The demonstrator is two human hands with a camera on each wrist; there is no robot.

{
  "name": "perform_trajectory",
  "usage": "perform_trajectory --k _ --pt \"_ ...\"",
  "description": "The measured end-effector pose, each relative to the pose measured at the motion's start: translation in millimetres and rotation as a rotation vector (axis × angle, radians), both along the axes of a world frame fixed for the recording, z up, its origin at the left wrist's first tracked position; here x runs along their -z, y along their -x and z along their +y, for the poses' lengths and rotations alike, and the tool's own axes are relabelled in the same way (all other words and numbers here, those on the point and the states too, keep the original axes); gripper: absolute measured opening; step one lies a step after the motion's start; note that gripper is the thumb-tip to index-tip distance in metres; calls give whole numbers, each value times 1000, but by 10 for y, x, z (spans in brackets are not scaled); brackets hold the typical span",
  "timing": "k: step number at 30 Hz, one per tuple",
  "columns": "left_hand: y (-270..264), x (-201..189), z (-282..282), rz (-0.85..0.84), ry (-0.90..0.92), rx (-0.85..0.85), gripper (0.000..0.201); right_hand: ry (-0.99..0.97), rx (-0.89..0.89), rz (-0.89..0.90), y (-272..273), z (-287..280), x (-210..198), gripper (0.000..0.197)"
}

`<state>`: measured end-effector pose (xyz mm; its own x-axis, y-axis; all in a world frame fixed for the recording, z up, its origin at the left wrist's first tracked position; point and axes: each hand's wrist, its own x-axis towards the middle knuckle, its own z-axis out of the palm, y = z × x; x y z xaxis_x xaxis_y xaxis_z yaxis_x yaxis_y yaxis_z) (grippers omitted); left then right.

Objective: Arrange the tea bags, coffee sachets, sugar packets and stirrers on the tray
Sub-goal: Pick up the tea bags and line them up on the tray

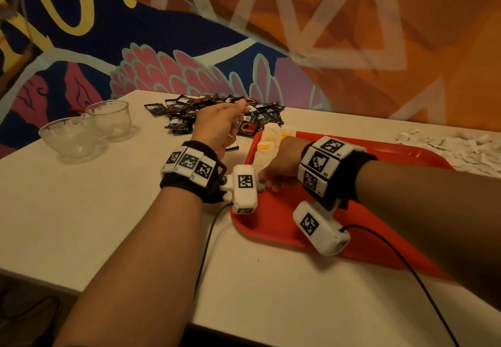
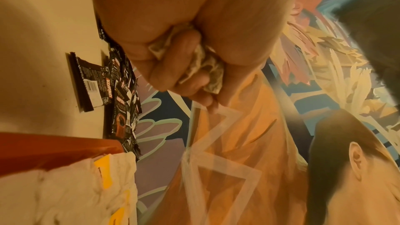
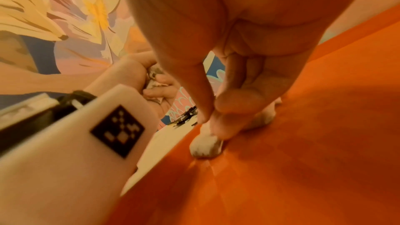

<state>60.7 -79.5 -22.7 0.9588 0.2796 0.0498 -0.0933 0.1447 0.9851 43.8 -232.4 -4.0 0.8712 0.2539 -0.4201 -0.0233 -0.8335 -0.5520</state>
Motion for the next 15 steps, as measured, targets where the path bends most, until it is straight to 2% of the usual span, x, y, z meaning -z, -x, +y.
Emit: perform_trajectory --k 3,7,10,13,15 --pt "22 -23 -13 22 33 38 32 -112 68 11 -38 -30 -100 18" --pt "52 -49 -51 82 133 134 56 -229 78 -58 -89 -148 -229 13" --pt "66 -68 -110 111 190 200 67 -387 38 -182 -121 -228 -228 10" --pt "72 -77 -174 128 169 260 72 -508 16 -344 -142 -250 -198 17" --pt "80 -82 -218 131 139 293 72 -533 -5 -378 -152 -265 -183 24"
